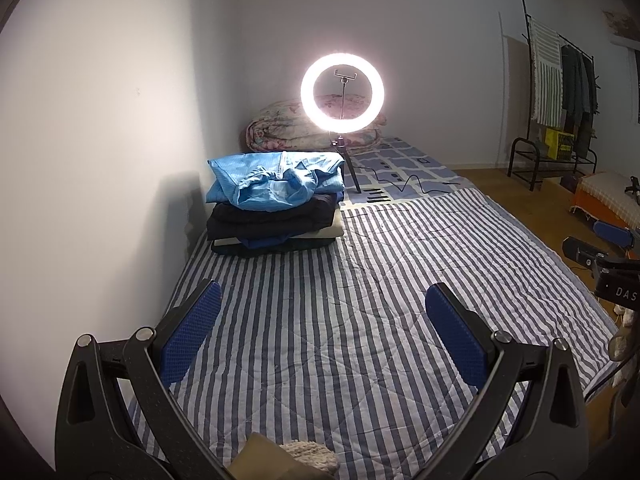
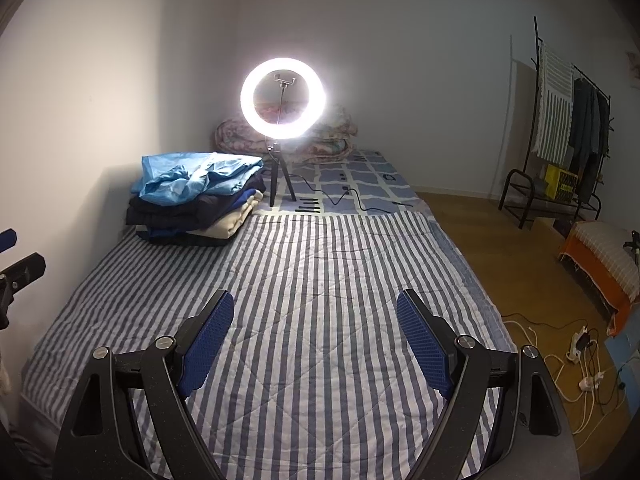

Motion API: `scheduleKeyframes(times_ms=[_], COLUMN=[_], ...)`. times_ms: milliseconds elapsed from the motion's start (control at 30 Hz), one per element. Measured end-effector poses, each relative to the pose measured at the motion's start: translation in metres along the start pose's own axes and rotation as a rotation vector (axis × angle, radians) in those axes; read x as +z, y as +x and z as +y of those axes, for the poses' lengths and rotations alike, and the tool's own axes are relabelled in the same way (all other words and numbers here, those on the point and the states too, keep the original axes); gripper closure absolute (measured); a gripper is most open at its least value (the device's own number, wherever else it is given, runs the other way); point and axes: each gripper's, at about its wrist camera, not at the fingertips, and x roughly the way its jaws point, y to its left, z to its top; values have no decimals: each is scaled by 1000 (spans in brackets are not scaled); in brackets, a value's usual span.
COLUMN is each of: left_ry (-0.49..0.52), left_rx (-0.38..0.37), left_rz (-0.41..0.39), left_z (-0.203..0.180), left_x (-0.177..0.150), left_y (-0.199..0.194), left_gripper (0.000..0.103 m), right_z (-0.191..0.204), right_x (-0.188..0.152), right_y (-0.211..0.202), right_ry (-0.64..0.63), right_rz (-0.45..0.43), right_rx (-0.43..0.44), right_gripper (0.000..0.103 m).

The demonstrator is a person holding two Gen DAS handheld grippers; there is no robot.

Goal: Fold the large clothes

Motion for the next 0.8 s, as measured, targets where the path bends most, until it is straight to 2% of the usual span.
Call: scheduleKeyframes(times_ms=[800], left_ry=[-22], left_rx=[26], left_rz=[-15], left_z=[3], left_x=[-3], left_y=[-4], left_gripper=[0], right_z=[3], right_x=[-3], right_y=[5], right_ry=[-8], right_rz=[25], right_rx=[10], right_gripper=[19])
